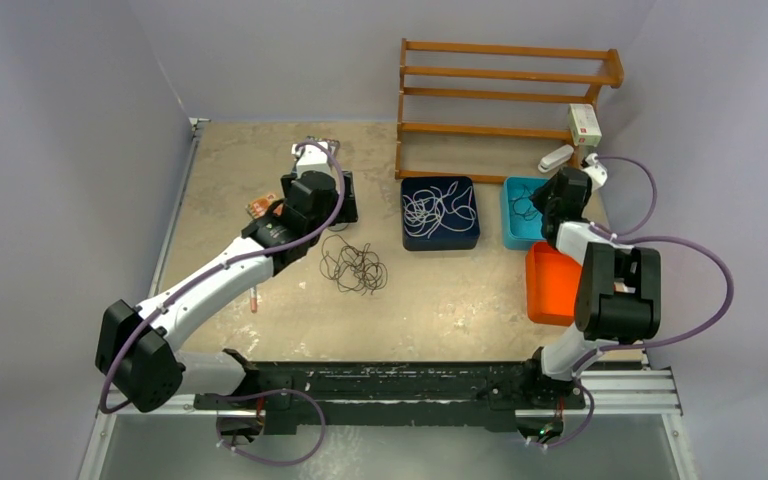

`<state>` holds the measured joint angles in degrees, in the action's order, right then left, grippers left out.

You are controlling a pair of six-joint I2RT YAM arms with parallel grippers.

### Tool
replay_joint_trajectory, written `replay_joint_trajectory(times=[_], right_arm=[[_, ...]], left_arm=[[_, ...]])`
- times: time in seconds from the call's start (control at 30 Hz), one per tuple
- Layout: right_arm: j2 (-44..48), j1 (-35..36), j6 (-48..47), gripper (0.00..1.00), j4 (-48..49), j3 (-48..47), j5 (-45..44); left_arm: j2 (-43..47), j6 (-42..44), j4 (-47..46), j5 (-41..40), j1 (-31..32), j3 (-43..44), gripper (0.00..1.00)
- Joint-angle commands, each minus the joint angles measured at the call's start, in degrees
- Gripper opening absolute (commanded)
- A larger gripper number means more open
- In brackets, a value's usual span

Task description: Untangle the cables

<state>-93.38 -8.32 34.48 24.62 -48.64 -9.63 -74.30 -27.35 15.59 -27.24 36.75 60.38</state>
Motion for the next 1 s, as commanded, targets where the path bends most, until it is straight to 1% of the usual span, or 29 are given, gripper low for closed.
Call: replay_joint_trajectory(times=[0.0,0.17,0.37,0.43,0.53,0.6,0.77,0.87,0.97], right_arm=[[1.2,-0.3,1.7,0.35,0.1,0.5,-3.4],[4.7,-0.3,2.1,0.38,-0.3,1.5,-5.9],[14.5,-0.3,0.7,0.38,2.0,4.6,-6.5],[17.7,-0.3,-0.6,0.38,2.4,5.2,-4.7],[21.3,-0.3,-3.3,0.39,2.1,4.9,1.9],[22.9,-0.3,-6.1,0.4,2.9,4.7,4.5],[23.4,0.3,-8.2,0.4,0.0,3.0,16.0],[22.8,3.2,-9.7,0.4,-1.7,1.9,18.1],[21.6,8.8,-11.7,0.4,-4.1,0.2,16.2]], left_arm=[[-0.3,0.8,-0.8,0.4,-0.5,1.7,0.83],[-0.5,0.8,-0.6,0.1,-0.5,1.7,0.83],[-0.6,0.2,-0.5,-1.1,-0.5,1.5,0.83],[-0.9,-0.3,-0.4,-1.4,-0.5,1.5,0.83],[-1.6,-1.1,0.0,-1.0,-0.5,1.5,0.83],[-2.0,-2.0,0.1,-0.6,-0.5,1.5,0.82],[-3.0,-4.7,0.8,0.4,-0.5,0.4,0.78],[-3.6,-6.5,2.8,-0.1,-0.5,-0.4,0.73],[-3.0,-9.0,5.4,-1.9,-0.6,-2.6,0.68]])
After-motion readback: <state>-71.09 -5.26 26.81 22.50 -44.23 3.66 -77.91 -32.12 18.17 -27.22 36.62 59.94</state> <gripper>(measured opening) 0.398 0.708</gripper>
